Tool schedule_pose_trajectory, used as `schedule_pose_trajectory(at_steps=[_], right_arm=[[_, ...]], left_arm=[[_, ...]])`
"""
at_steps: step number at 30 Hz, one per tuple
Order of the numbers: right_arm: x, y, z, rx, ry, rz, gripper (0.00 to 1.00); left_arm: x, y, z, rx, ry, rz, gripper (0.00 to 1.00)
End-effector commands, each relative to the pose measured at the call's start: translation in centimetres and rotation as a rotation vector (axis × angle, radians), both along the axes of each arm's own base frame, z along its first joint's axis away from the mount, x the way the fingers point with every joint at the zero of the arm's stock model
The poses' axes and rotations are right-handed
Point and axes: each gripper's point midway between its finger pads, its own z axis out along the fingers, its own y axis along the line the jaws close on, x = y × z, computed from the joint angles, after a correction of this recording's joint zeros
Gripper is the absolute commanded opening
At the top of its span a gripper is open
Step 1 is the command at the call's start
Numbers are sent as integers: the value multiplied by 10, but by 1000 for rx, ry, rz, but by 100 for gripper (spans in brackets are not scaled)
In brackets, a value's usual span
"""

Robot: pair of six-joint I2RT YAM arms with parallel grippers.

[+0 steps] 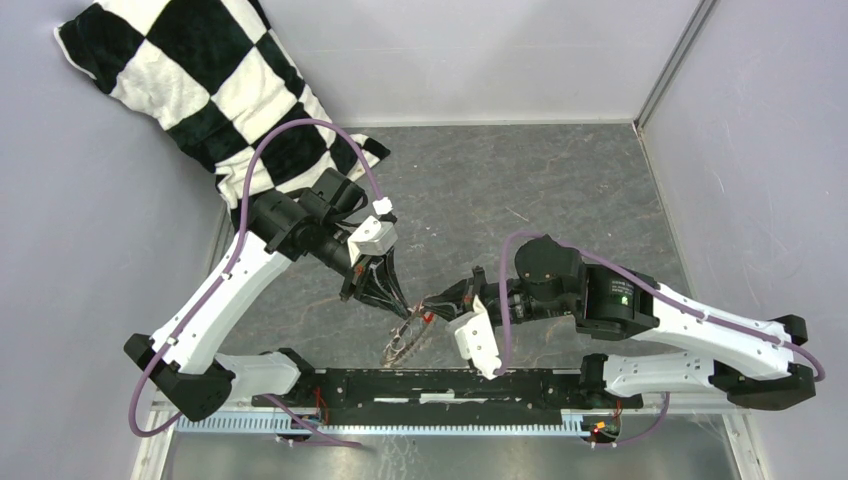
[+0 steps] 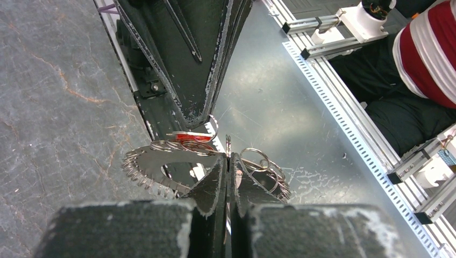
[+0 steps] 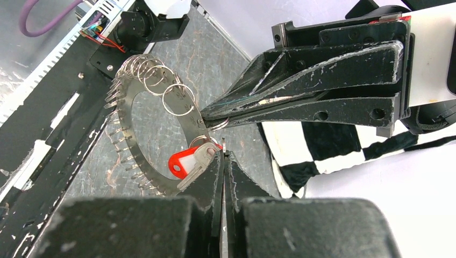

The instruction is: Put the keys on the keyring

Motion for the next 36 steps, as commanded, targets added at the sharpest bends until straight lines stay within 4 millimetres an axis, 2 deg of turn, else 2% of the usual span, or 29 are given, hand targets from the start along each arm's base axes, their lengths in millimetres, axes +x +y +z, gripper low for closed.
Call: schedule_pose_trajectory(at_steps=[1, 12, 24, 31, 36], right_arm=[[-3, -4, 11, 34, -15, 10, 1], [-9, -2, -12, -32, 8, 46, 1], [-6, 1, 10, 39, -10, 31, 1], [-1, -3, 15, 62, -26, 0, 1], [4, -6, 9, 44, -35, -30, 1]], left_arm=[[-5, 0, 12, -28, 16, -9, 2], [-8, -2, 22, -57, 57, -21, 2], [-6, -1, 15, -34, 50, -7, 2], [-6, -1, 14, -31, 50, -6, 2], [-7, -1, 14, -33, 49, -7, 2]])
